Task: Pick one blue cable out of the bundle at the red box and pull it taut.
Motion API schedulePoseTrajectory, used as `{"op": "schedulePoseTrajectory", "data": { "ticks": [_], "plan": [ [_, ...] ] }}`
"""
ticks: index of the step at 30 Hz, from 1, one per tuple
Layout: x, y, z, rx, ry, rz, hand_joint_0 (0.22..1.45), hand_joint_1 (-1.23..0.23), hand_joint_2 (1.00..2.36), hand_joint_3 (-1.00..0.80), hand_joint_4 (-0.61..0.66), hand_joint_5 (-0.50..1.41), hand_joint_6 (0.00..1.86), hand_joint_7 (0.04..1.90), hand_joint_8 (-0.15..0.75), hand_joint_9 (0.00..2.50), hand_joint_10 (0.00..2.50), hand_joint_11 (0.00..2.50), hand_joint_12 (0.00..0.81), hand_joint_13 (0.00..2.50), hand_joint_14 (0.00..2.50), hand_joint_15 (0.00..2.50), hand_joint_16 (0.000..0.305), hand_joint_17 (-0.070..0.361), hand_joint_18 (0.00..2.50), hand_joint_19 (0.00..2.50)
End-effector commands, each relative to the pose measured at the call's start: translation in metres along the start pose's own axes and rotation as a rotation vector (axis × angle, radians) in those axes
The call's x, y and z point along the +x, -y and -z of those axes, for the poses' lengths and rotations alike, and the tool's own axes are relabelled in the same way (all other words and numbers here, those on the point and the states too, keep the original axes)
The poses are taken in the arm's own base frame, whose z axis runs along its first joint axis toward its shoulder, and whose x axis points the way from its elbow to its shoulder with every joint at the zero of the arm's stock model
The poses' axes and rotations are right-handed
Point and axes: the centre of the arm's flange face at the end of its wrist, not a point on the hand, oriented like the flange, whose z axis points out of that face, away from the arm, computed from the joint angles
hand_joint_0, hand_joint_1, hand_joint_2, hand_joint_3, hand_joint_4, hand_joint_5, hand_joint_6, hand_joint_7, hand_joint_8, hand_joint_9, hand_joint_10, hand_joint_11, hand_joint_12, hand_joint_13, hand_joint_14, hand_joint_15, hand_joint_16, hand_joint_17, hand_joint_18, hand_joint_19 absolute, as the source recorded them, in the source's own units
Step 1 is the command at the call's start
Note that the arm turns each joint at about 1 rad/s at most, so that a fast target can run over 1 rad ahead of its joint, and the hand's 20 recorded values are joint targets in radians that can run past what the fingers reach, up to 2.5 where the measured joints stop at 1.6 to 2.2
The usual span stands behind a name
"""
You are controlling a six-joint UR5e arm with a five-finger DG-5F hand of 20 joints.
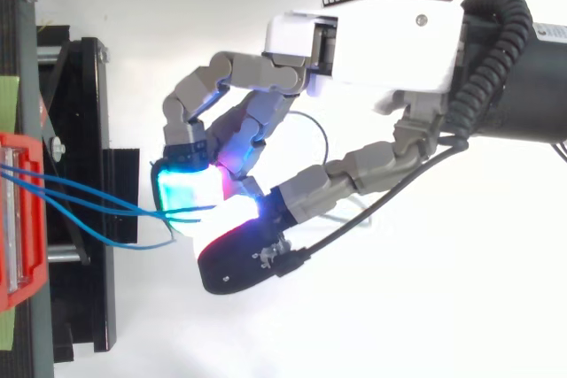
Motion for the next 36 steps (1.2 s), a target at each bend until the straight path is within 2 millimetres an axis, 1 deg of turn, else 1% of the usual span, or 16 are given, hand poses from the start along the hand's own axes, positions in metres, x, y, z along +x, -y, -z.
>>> {"op": "schedulePoseTrajectory", "data": {
  "ticks": [1,10,12,13,15,16,21,23,29,33,36],
  "plan": [
    [0.0003,0.0005,-0.0003,0.0,0.0,0.0,0.75,-1.0,1.01,-0.34,-0.05,-0.14,0.91,1.09,0.295,1.02,0.01,1.25,0.36,0.65,0.02,0.43,0.053,0.119,0.62,0.29],
    [0.0014,0.0004,-0.0002,0.001,-0.001,0.0,0.77,-1.0,1.0,-0.46,-0.05,-0.15,0.91,1.05,0.279,0.98,0.01,1.21,0.36,0.62,0.02,0.4,0.053,0.119,0.59,0.27],
    [0.0014,0.0004,-0.0002,0.001,-0.001,0.0,0.76,-1.01,1.0,-0.5,-0.05,-0.15,0.91,1.01,0.28,0.97,0.01,1.2,0.359,0.61,0.02,0.4,0.053,0.119,0.6,0.28],
    [0.0014,0.0004,-0.0002,0.001,-0.001,0.0,0.75,-1.01,1.0,-0.5,-0.02,-0.15,0.91,0.97,0.284,0.96,0.01,1.19,0.359,0.61,0.02,0.41,0.053,0.119,0.59,0.28],
    [0.0014,0.0004,-0.0002,0.001,-0.001,0.0,0.72,-1.01,1.0,-0.5,0.03,-0.15,0.9,0.98,0.285,0.96,0.01,1.18,0.36,0.6,0.02,0.41,0.053,0.119,0.59,0.29],
    [0.0014,0.0004,-0.0002,0.001,-0.001,0.0,0.67,-1.01,1.0,-0.5,0.05,-0.14,0.89,0.98,0.287,0.96,0.01,1.19,0.36,0.6,0.02,0.41,0.053,0.119,0.58,0.3],
    [0.0014,0.0002,-0.0004,-0.001,-0.001,0.0,0.57,-0.93,1.0,-0.5,0.08,-0.14,0.88,0.99,0.31,0.99,0.01,1.21,0.367,0.61,0.02,0.43,0.054,0.121,0.58,0.34],
    [0.0014,0.0002,-0.0004,-0.001,-0.001,0.0,0.51,-0.89,1.0,-0.5,0.09,-0.14,0.88,0.96,0.322,1.0,0.01,1.21,0.383,0.62,0.02,0.43,0.057,0.128,0.58,0.35],
    [0.0014,0.0002,-0.0004,-0.001,-0.001,0.0,0.43,-0.78,1.0,-0.5,0.11,-0.13,0.86,0.91,0.373,1.07,0.01,1.2,0.415,0.64,0.02,0.43,0.064,0.144,0.6,0.36],
    [0.0014,0.0004,-0.0002,0.001,-0.001,0.0,0.45,-0.69,1.0,-0.5,0.1,-0.12,0.85,0.94,0.365,1.09,0.01,1.22,0.407,0.65,0.02,0.44,0.062,0.139,0.59,0.38],
    [0.0014,0.0002,-0.0004,-0.001,-0.001,0.0,0.48,-0.66,1.0,-0.5,0.08,-0.12,0.84,0.96,0.351,1.11,0.01,1.24,0.396,0.65,0.02,0.45,0.059,0.133,0.57,0.4]
  ]
}}
